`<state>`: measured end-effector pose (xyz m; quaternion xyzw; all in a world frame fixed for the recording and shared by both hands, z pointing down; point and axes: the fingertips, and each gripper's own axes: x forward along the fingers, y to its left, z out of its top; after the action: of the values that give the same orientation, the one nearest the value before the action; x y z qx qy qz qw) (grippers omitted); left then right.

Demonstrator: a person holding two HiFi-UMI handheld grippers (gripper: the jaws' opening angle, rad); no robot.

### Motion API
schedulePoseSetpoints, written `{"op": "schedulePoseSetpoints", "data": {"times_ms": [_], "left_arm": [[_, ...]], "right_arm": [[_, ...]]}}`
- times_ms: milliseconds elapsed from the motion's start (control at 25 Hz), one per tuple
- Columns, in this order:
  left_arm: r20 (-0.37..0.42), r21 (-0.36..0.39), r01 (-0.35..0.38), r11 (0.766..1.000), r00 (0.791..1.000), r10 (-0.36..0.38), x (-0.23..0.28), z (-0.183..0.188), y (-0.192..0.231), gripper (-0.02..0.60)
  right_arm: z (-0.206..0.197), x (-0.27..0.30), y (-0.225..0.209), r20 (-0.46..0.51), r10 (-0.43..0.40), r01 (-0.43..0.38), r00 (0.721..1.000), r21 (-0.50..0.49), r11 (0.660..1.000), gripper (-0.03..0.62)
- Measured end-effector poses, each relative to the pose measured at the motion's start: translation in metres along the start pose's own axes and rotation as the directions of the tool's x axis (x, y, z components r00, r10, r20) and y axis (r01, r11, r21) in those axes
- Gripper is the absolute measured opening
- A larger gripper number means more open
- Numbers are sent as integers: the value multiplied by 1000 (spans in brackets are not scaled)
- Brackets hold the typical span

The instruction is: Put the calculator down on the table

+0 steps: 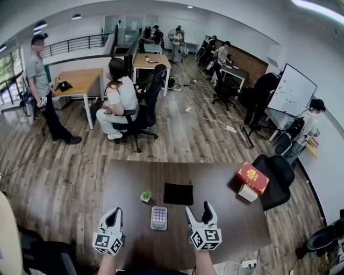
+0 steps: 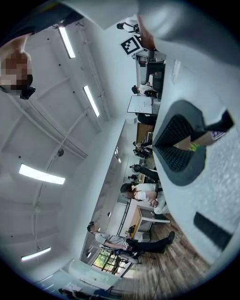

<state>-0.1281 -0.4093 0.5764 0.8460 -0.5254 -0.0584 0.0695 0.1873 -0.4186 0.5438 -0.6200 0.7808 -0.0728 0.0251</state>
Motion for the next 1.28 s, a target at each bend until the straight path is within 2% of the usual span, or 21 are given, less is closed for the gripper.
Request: {"op": "schedulePoseSetpoints", "data": {"times_ms": [280,320,360,480,560,760,880,1280], "left_arm": [[5,-1,4,1000,1000,-4,-1,4,2,-5],[5,-4,3,1000,1000,-3,-1,4,2,-5],[4,-5,4,1000,1000,-4,-1,3,2,-5],[2,8,7,1000,1000,-7,0,2,-2,-5],[0,13,8,1000,1000,-8,1,1,-4,-5],[0,7,3,1000,1000,-3,-2,-1,-3,-5],[3,-7,3,1000,1000,-3,-3,-1,-2,-5],[-3,-15,9,1000,1000,-9,-4,0,-3,-5]], "right_arm": [[3,-4,1,23,-16,16,1000,1,1000,360],[5,-5,0,33,-23,23,999,4,1000,328],[6,-7,-1,43,-33,32,999,6,999,247],[7,-10,-6,57,-58,58,997,4,998,125],[6,-12,-9,61,-62,61,996,20,998,11],[2,-14,-6,56,-41,39,998,39,998,11],[0,-16,-5,66,-31,25,997,85,996,11],[-2,-18,-7,44,-56,52,997,97,994,11]]}}
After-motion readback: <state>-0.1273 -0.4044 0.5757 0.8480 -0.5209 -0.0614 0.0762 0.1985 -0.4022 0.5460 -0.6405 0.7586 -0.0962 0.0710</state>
